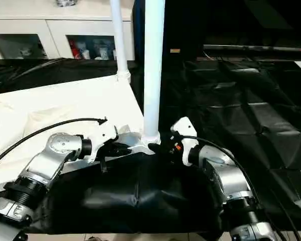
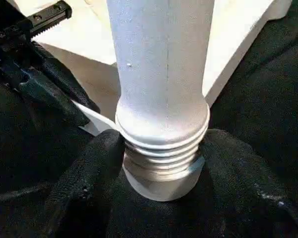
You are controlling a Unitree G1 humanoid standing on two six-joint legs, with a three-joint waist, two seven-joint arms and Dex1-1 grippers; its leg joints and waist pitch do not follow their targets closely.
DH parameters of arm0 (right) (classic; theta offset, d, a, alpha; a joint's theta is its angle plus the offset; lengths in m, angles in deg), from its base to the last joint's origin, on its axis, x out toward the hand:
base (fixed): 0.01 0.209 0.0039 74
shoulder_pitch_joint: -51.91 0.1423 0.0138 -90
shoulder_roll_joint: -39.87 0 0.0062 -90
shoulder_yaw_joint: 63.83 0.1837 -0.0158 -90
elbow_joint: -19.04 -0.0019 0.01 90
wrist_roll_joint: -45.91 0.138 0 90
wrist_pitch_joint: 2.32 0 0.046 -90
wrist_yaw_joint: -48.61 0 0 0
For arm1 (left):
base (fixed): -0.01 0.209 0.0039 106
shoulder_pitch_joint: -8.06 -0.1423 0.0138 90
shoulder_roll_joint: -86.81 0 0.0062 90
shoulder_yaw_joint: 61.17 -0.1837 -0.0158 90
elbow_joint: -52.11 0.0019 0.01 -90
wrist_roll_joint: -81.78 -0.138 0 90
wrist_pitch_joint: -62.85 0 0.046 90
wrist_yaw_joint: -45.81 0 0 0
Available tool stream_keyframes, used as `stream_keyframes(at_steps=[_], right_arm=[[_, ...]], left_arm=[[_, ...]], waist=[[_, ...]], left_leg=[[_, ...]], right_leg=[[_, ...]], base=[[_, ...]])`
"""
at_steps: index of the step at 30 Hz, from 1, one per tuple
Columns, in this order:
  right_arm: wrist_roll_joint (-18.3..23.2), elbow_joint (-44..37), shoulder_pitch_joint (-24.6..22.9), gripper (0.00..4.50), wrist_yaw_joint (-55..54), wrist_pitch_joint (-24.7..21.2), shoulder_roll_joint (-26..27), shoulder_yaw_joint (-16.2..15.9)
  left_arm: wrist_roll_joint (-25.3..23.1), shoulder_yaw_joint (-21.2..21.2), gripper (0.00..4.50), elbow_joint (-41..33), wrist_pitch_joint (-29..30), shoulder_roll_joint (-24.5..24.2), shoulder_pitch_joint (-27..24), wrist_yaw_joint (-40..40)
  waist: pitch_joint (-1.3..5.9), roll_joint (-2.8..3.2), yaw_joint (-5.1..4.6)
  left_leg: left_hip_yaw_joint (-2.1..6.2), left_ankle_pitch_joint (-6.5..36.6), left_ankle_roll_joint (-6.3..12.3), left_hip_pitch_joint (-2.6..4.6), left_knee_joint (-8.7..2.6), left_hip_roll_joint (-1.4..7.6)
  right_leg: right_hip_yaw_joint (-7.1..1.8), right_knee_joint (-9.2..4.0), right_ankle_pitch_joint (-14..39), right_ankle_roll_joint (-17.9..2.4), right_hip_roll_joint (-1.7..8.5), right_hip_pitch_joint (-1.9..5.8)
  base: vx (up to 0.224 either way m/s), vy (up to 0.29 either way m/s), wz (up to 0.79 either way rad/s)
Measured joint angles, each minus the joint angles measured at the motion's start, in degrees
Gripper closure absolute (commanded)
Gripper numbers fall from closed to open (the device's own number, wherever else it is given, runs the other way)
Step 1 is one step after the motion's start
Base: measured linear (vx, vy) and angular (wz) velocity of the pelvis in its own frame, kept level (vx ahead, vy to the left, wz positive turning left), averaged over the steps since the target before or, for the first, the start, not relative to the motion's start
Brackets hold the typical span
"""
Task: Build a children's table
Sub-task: Rotate leg to tighten
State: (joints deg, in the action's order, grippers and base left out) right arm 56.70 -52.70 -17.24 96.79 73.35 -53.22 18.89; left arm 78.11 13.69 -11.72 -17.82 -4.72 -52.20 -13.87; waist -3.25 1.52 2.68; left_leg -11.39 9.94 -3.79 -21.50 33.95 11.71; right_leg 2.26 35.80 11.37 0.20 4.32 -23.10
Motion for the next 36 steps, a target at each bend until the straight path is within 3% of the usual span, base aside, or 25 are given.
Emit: stream_keyframes(at_steps=[6, 12, 15, 19, 30, 36], right_arm=[[-0.39, 1.08, 0.77, 1.78, 0.83, 0.51, 0.56, -0.17], [0.04, 1.14, 0.80, 1.10, 1.37, 0.47, 0.88, -0.11], [0.04, 1.14, 1.11, 0.98, 1.07, 1.06, 1.66, -0.15], [0.31, 1.07, 2.48, 0.98, 1.25, 1.44, 2.46, -0.44], [-0.17, 1.31, 2.40, 0.98, 2.03, 1.97, 1.50, -0.99], [-0.29, -0.51, 0.25, 0.31, 2.10, 1.21, -0.12, -1.10]], left_arm=[[-0.02, 0.14, 4.50, -0.15, 0.01, -0.22, -0.19, -0.01], [-0.02, -0.03, 4.50, -0.77, 0.01, -0.21, -0.39, -1.14], [-0.01, -0.87, 4.50, -1.27, -0.05, 0.05, -0.39, -2.11], [0.03, -1.81, 4.50, -1.54, -0.85, 0.20, -0.39, -3.35], [0.03, -1.83, 4.50, -1.24, -1.34, 0.12, -0.33, -3.75], [-0.03, -1.84, 4.50, -0.60, -2.03, 0.22, -0.15, -3.43]], waist=[[0.02, -0.27, -0.25], [0.02, -0.27, 0.26], [0.03, -0.25, 0.74], [0.06, -0.23, 1.80], [0.05, -0.24, 2.07], [0.05, -0.24, 2.20]], left_leg=[[0.00, 0.00, 0.00, 0.03, 0.00, 0.00], [0.00, 0.00, 0.00, 0.01, -0.01, 0.00], [-0.02, 0.00, 0.00, 0.01, -0.01, 0.00], [-0.04, 0.00, 0.00, 0.01, -0.01, -0.01], [-0.05, 0.00, -0.01, 0.03, -0.01, -0.01], [-0.04, 0.00, -0.01, 0.05, -0.02, -0.01]], right_leg=[[-0.01, 0.03, 0.00, 0.00, 0.00, 0.00], [0.00, 0.02, 0.01, 0.00, 0.00, -0.01], [-0.01, 0.00, 0.01, 0.01, 0.01, -0.01], [-0.01, 0.00, 0.01, 0.01, 0.05, 0.07], [-0.01, 0.03, 0.00, 0.00, 0.05, 0.06], [-0.01, 0.06, 0.00, 0.01, 0.05, 0.06]], base=[[0.000, 0.000, 0.00], [0.000, 0.000, 0.00], [0.000, 0.000, 0.00], [0.000, 0.000, 0.00], [0.000, 0.000, 0.00], [0.000, 0.000, 0.00]])
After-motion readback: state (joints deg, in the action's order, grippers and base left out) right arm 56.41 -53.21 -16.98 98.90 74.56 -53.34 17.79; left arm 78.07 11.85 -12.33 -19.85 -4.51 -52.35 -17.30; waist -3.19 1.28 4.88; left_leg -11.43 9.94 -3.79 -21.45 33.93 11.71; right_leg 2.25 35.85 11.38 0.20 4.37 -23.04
